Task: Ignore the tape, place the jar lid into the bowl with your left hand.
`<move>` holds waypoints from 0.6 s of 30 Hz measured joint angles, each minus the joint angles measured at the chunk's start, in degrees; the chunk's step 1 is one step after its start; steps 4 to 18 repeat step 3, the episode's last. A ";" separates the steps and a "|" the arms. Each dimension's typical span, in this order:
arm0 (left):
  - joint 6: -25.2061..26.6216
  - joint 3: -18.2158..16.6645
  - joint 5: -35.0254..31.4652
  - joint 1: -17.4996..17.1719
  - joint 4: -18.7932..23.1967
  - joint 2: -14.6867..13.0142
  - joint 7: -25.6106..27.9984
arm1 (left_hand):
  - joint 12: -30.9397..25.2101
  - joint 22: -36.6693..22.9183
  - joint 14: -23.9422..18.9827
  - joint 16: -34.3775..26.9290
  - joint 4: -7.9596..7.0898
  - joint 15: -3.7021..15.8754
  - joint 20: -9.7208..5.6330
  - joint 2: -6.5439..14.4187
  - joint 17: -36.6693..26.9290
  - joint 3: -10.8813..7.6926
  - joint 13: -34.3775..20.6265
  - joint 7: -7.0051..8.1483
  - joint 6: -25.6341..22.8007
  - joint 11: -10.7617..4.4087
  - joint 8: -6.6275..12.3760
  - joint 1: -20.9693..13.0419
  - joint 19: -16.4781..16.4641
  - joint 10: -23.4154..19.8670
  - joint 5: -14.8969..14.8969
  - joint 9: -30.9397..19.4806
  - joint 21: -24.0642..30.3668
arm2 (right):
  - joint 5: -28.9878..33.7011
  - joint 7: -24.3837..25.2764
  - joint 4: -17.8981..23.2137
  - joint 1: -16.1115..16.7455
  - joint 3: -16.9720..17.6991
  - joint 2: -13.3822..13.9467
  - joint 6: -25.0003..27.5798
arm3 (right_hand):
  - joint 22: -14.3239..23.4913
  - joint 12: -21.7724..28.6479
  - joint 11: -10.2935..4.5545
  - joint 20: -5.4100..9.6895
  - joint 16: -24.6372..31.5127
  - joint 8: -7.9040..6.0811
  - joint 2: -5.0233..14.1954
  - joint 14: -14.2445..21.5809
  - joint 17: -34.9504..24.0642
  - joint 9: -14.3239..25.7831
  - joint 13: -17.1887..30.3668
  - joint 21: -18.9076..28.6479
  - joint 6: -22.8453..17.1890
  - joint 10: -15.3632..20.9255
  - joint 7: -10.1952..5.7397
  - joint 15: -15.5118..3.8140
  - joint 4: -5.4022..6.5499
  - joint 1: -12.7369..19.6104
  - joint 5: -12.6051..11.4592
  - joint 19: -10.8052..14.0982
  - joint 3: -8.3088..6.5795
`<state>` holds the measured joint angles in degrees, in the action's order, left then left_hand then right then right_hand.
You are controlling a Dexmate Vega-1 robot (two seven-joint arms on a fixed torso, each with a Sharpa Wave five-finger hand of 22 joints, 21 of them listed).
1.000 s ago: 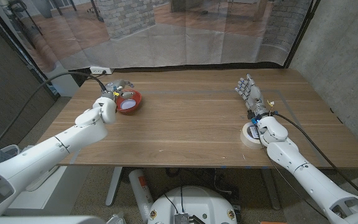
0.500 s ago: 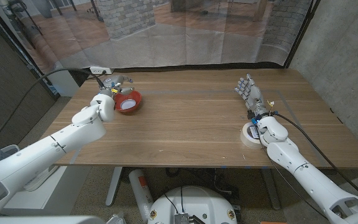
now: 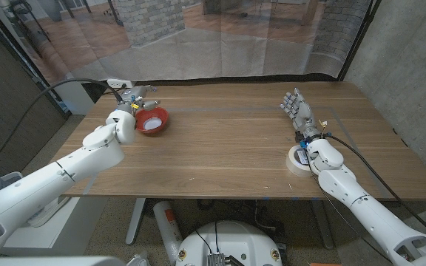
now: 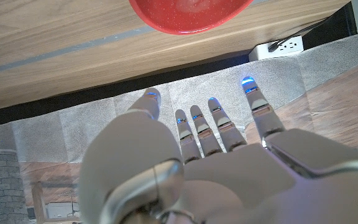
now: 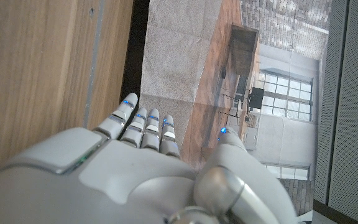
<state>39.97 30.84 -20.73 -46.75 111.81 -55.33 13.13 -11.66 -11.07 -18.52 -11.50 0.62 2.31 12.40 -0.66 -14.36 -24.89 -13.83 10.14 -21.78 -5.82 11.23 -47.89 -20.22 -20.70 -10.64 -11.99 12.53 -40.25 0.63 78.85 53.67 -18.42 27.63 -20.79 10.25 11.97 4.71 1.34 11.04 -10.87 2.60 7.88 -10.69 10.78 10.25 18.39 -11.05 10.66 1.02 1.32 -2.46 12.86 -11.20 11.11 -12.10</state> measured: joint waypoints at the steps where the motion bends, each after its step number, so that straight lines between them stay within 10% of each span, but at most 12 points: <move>1: 0.01 -0.08 0.01 -0.11 0.19 -0.07 0.07 | 0.00 0.00 0.00 0.00 0.00 0.00 0.00 0.17 0.00 0.00 0.00 0.00 0.00 0.09 0.00 0.17 0.00 0.09 0.00 0.00 0.00 | 0.00 0.00 0.08 0.07 0.03 0.05 -0.02 | 0.00 0.00 0.00 0.00 0.00 0.00 0.01 0.00 0.00 0.00 0.00 0.00 0.00 0.00 0.00 0.00 0.00 0.01 0.00 0.00 0.00; 18: 0.01 -0.25 0.01 -0.34 0.56 -0.16 0.07 | 0.00 0.00 0.20 0.00 0.00 0.20 0.00 0.23 0.01 0.00 0.00 -0.01 -0.01 0.09 0.00 0.22 0.00 0.09 0.00 0.00 0.00 | -0.01 0.00 0.08 0.07 0.03 0.05 -0.03 | 0.00 0.00 0.00 0.00 0.00 0.00 0.30 0.00 0.00 0.00 0.00 0.00 0.00 0.00 0.00 0.00 0.00 0.30 0.00 0.00 0.00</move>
